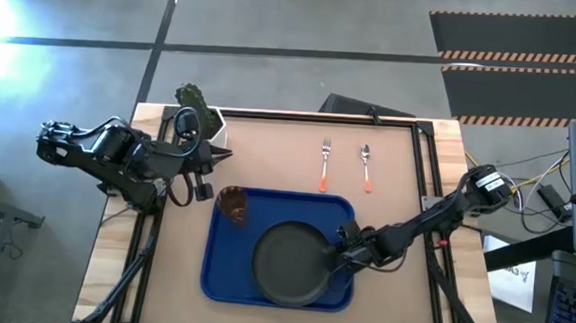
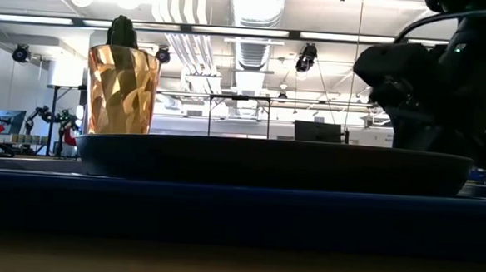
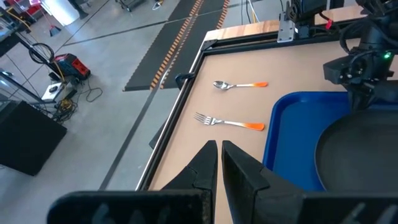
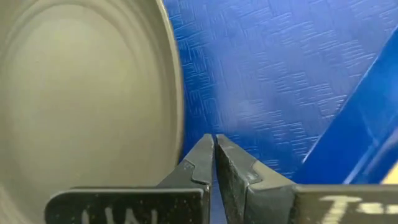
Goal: Pick and place plate/cup/fork/spoon on tray
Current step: Adjust the black plate, then put the orange fork on the blue serving tray to the right side of the black plate
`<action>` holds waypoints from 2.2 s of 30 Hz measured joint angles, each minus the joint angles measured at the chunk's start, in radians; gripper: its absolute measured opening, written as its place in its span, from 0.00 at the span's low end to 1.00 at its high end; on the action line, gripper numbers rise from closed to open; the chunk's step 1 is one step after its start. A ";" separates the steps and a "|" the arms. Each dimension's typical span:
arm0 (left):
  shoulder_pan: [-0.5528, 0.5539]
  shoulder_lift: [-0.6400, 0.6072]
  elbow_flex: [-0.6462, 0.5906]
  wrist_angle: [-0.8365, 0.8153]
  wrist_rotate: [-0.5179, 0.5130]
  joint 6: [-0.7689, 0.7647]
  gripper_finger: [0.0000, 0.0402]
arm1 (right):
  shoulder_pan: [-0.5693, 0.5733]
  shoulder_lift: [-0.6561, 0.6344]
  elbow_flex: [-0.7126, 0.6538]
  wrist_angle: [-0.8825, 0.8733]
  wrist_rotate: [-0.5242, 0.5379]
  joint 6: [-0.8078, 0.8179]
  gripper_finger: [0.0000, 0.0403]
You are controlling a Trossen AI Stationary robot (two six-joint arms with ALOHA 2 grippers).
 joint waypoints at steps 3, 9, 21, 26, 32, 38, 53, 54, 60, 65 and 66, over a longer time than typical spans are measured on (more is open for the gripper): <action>0.000 0.000 0.000 0.000 0.000 -0.001 0.02 | -0.004 -0.002 0.044 -0.097 -0.051 0.010 0.02; 0.000 0.000 0.000 0.000 0.000 -0.002 0.02 | -0.006 -0.002 0.175 -0.383 -0.115 0.010 0.02; 0.000 0.000 0.000 0.001 0.000 -0.002 0.02 | -0.028 0.024 0.245 -0.391 -0.105 -0.048 0.02; 0.000 0.000 -0.001 -0.001 0.000 -0.002 0.02 | -0.032 0.027 0.238 -0.390 -0.105 -0.055 0.02; 0.000 0.000 -0.001 -0.002 0.000 -0.002 0.02 | -0.050 0.027 0.236 -0.388 -0.107 -0.063 0.02; 0.000 -0.001 -0.001 -0.009 0.000 -0.002 0.02 | -0.080 0.074 0.254 -0.374 -0.120 -0.107 0.02; 0.000 -0.013 -0.002 -0.042 0.004 -0.002 0.02 | -0.148 0.173 0.434 -0.330 -0.116 -0.250 0.02; 0.000 -0.014 -0.002 -0.044 0.006 -0.002 0.02 | -0.151 0.174 0.441 -0.330 -0.111 -0.271 0.02; 0.000 -0.027 -0.002 -0.053 0.006 -0.002 0.02 | -0.156 0.161 0.487 -0.557 -0.107 -0.309 0.02; 0.000 -0.035 -0.002 -0.053 0.007 -0.003 0.02 | -0.180 0.111 0.522 -0.747 -0.090 -0.325 0.02; 0.000 -0.035 -0.002 -0.053 0.007 -0.003 0.02 | -0.191 0.100 0.522 -0.751 -0.088 -0.344 0.02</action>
